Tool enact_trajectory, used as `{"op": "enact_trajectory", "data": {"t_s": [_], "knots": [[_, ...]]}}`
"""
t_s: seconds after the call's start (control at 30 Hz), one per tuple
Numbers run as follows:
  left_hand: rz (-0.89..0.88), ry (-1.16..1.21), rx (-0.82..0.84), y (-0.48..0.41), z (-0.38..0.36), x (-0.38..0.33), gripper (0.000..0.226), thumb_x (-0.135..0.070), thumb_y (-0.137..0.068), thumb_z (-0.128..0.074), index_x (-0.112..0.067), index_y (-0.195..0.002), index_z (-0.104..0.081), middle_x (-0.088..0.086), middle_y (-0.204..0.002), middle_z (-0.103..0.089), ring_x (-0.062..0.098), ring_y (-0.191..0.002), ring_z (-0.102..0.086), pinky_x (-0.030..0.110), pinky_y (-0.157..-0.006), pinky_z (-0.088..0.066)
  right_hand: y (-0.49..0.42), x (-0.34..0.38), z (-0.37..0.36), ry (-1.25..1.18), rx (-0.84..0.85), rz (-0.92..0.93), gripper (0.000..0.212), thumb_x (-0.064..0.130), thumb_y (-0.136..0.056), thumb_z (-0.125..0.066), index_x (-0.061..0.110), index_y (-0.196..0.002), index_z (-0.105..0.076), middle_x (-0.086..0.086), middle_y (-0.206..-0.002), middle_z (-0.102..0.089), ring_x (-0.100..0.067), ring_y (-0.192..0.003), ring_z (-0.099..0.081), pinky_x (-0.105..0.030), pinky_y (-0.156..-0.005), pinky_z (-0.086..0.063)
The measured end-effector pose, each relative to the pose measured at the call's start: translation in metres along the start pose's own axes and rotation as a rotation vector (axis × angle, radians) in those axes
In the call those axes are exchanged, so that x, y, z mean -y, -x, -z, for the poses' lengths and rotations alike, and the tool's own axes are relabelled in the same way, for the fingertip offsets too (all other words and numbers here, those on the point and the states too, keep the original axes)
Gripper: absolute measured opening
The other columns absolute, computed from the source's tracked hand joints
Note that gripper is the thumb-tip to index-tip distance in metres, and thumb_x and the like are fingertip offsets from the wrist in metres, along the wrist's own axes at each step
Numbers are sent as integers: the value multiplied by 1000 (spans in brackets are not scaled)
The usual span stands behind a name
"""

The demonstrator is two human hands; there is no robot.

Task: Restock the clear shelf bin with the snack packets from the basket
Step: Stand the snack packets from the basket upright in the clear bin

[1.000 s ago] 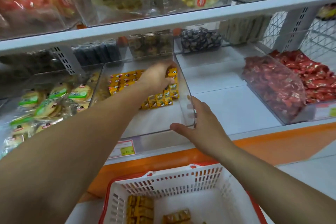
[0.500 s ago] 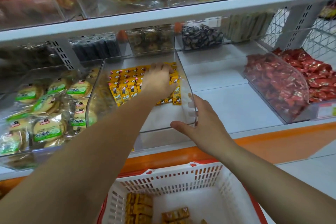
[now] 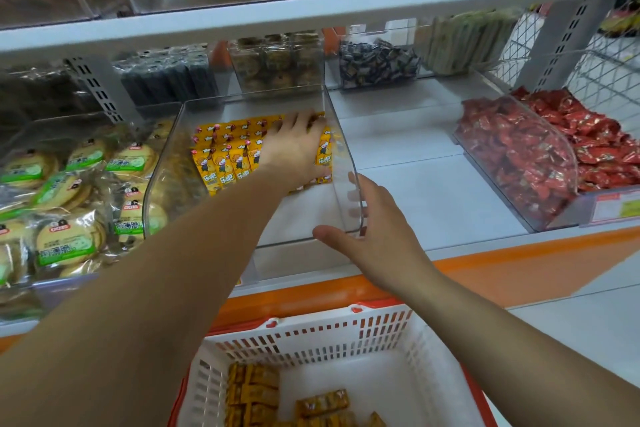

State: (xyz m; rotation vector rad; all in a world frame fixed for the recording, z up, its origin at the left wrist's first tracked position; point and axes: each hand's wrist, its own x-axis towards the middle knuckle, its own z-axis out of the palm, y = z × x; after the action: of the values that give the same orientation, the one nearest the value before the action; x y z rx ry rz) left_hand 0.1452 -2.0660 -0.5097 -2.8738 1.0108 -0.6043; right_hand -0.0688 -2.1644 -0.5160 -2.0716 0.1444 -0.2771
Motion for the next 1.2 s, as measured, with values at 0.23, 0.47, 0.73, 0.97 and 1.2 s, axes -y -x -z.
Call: {"op": "enact_trajectory", "data": {"t_s": [0.23,0.47,0.73,0.97,1.2], "knots": [[44,143,159,1,35,-1,102,-69,-73,-76,-26,-154,-32,3,-157,-36,30,-142,-37,49,-116,-32,3,7,2,93,-12,-22,91,66,-75,-71,44,-148,-20,13,-135,-43,-12,-121,-51,-32,-93,-46],[40,589,151,109,133,3,26,-40,-92,-68,-30,-115,-63,-14,-101,-66,12,-93,-65,36,-81,-56,27,27,17,442,-119,6,88,63,-81,-67,34,-149,-19,4,-140,-43,-18,-118,-56,-40,-87,-53],[-203,322,811,251,90,-25,31,-47,-95,-62,-29,-121,-62,-9,-116,-69,16,-106,-63,28,-79,-45,94,-22,38,738,587,-58,49,42,-84,-74,19,-125,-60,-1,-119,-63,-16,-100,-60,-24,-75,-40],[-17,381,887,308,-27,-63,32,-43,-96,-60,-28,-124,-62,-2,-129,-66,20,-110,-63,38,-94,-54,128,-125,-14,918,992,-359,67,46,-90,-68,10,-143,-47,-7,-140,-53,-27,-124,-52,-32,-96,-45],[250,646,1049,367,-127,-89,54,-55,-97,-58,-20,-138,-52,5,-136,-59,24,-118,-58,33,-85,-46,165,-221,-120,650,907,-512,63,50,-92,-61,16,-144,-47,-10,-144,-48,-29,-122,-54,-35,-92,-46]]}}
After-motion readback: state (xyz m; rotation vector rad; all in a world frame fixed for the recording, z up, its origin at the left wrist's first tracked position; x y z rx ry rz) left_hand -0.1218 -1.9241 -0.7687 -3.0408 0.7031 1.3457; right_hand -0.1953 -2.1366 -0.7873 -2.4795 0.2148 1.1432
